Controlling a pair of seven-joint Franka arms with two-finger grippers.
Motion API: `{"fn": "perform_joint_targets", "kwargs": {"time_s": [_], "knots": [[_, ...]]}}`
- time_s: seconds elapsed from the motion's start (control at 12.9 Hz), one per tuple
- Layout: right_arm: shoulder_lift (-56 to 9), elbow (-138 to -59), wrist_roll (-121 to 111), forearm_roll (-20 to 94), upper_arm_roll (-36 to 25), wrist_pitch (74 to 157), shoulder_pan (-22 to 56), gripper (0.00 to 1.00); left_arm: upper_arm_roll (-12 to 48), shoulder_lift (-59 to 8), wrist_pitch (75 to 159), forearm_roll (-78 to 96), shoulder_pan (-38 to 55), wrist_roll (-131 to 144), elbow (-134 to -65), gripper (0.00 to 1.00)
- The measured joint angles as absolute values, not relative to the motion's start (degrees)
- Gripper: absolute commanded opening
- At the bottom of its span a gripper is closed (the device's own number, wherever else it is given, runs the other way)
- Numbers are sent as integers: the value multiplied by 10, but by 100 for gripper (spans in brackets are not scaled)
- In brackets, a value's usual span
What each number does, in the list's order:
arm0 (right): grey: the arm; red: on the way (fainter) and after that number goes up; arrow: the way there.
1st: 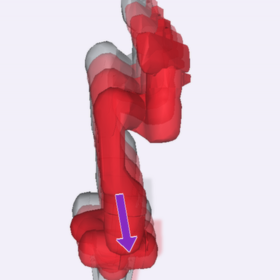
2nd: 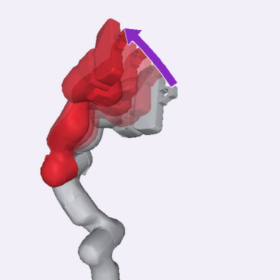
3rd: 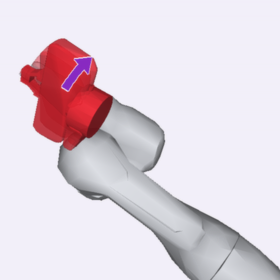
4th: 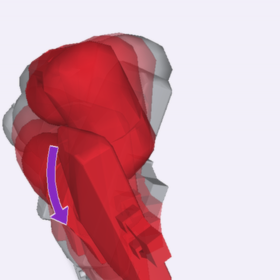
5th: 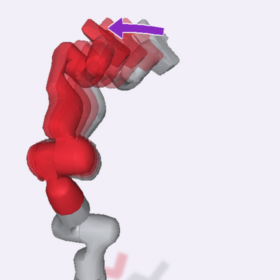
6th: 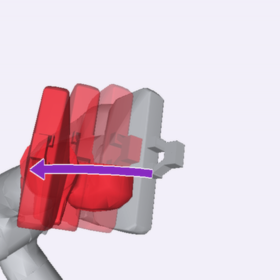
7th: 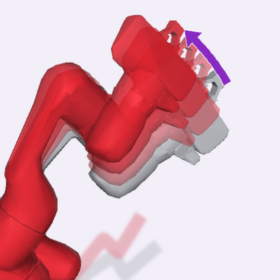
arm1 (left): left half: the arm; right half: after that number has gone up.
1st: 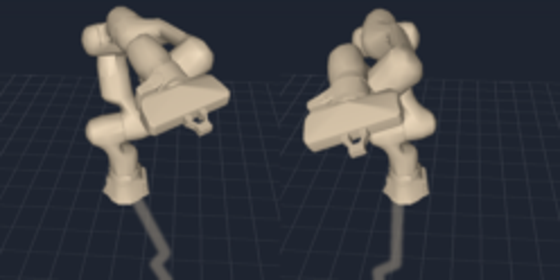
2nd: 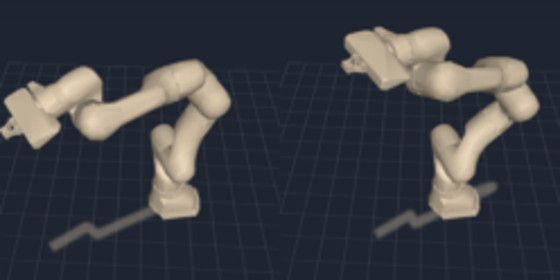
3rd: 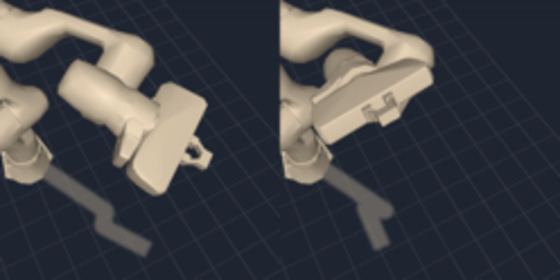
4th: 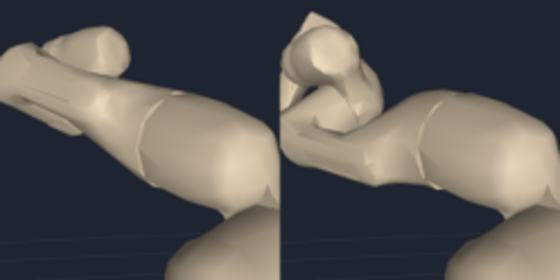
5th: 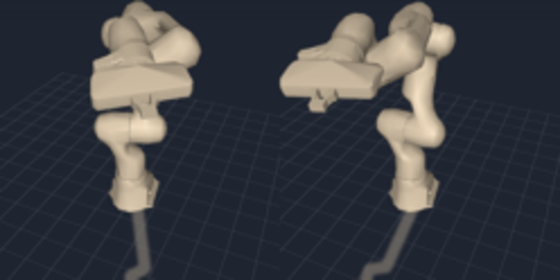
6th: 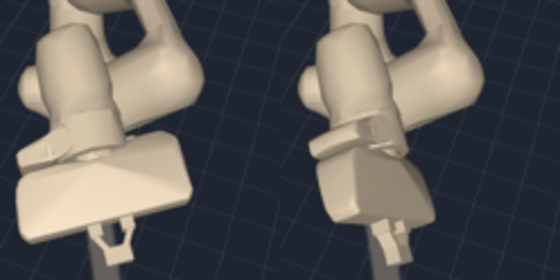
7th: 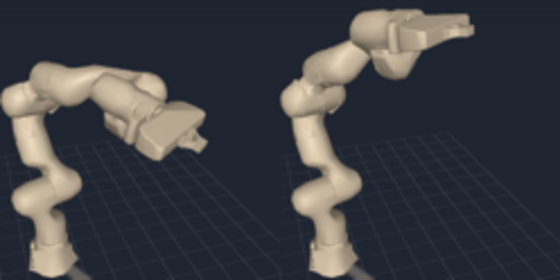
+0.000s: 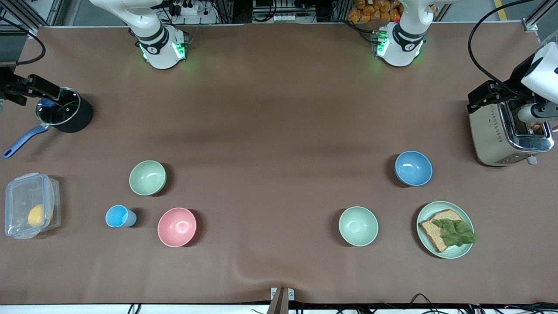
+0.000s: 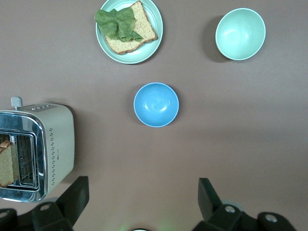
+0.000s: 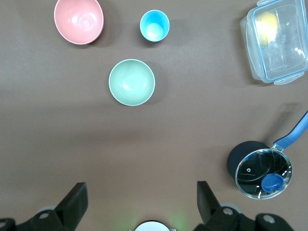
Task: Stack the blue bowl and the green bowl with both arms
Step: 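Move the left gripper to the blue bowl while the right gripper nears the green bowl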
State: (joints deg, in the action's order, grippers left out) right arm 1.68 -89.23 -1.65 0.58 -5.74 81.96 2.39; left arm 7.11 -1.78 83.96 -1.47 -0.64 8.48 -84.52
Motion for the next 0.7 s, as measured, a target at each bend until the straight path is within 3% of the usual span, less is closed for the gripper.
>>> {"fn": "perform_joint_targets", "kwargs": {"time_s": [0.46, 0.7], "knots": [[16, -895, -16, 5, -57, 819, 24, 100, 68, -26, 836, -66, -7, 85, -849, 100], [15, -896, -16, 5, -56, 819, 24, 100, 67, -67, 857, -71, -15, 85, -887, 100]]}}
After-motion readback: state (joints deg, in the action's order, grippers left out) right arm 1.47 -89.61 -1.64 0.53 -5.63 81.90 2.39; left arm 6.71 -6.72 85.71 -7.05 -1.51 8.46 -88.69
